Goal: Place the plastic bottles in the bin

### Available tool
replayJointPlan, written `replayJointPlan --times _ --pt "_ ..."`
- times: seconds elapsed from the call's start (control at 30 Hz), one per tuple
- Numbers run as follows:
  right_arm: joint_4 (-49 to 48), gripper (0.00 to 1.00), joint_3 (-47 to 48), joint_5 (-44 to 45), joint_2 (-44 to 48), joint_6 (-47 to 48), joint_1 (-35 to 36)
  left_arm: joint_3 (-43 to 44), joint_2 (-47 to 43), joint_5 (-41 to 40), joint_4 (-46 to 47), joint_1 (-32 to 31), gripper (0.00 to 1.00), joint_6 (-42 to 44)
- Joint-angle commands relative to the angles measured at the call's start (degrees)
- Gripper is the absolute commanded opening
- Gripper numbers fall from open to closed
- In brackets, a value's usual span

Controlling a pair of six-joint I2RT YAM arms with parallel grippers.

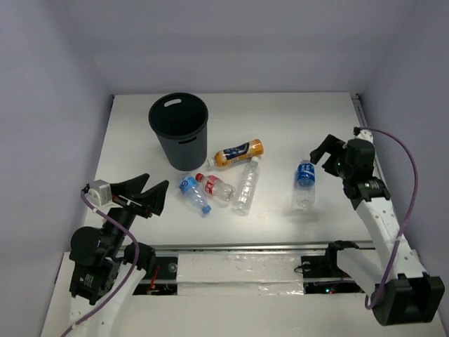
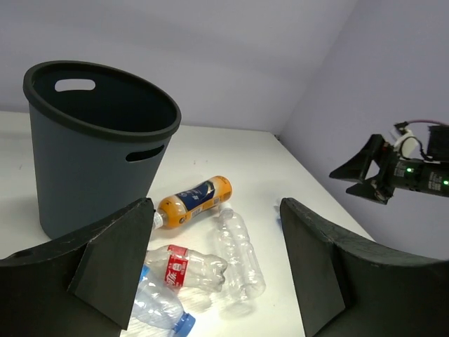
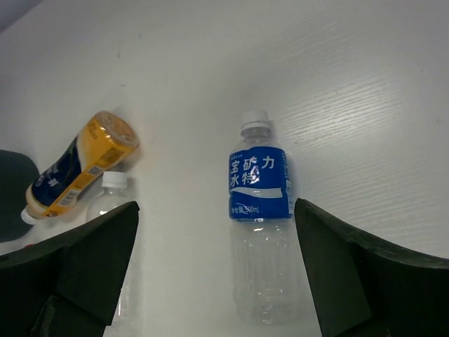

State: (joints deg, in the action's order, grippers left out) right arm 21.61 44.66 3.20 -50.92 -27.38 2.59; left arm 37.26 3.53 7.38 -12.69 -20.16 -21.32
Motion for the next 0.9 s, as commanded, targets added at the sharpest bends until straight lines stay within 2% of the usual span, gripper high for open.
replayJointPlan --times 0.0,0.1,0.2,0.23,0.3,0.33,0.4,0.43,0.5,0.6,0.87 --pt "0.02 0.99 3.23 1.01 -3.92 1.44 -0.39 0.36 -0.8 1.06 2.84 -0.32 0.7 0.49" --pt "-1.12 0.99 3.23 -0.12 -9.19 2.24 -0.39 0.28 -1.59 0.54 2.67 -0.32 0.7 0.4" --pt "-1.48 0.99 3.76 0.83 -13.32 2.41 -0.39 -0.08 -1.86 0.45 2.84 -0.32 0.62 0.4" --pt "-1.3 0.99 3.94 0.75 -14.03 2.5 -0.39 -0.08 -2.03 0.45 2.84 -0.32 0.55 0.32" --pt "-1.13 0.99 4.11 0.58 -15.79 2.5 -0.39 -0.34 -2.39 0.36 2.93 -0.84 0.49 0.32" --pt "-1.04 0.98 4.38 0.23 -16.32 2.59 -0.39 -0.34 -2.56 0.36 3.02 -0.84 0.4 0.32" --pt "-1.13 0.97 4.29 -0.39 -18.24 2.94 -0.39 -0.6 -3.17 0.09 3.02 -0.84 0.29 0.32" --pt "-1.13 0.97 4.46 -0.48 -19.04 3.03 -0.39 -0.69 -3.27 -0.17 3.02 -0.84 0.18 0.32" --pt "-0.25 0.97 4.9 -0.56 -21.49 3.21 -0.39 -0.78 -3.27 -0.87 3.02 -1.37 0.07 0.4" --pt "-0.34 0.97 5.08 -2.67 -23.87 3.73 -0.39 -0.87 -3.27 -2.01 2.76 -1.9 0.08 0.14" --pt "-0.51 0.97 5.87 -5.31 -28.26 4.0 -0.39 -0.78 -5.99 -3.69 2.23 -3.04 0.45 -0.04"
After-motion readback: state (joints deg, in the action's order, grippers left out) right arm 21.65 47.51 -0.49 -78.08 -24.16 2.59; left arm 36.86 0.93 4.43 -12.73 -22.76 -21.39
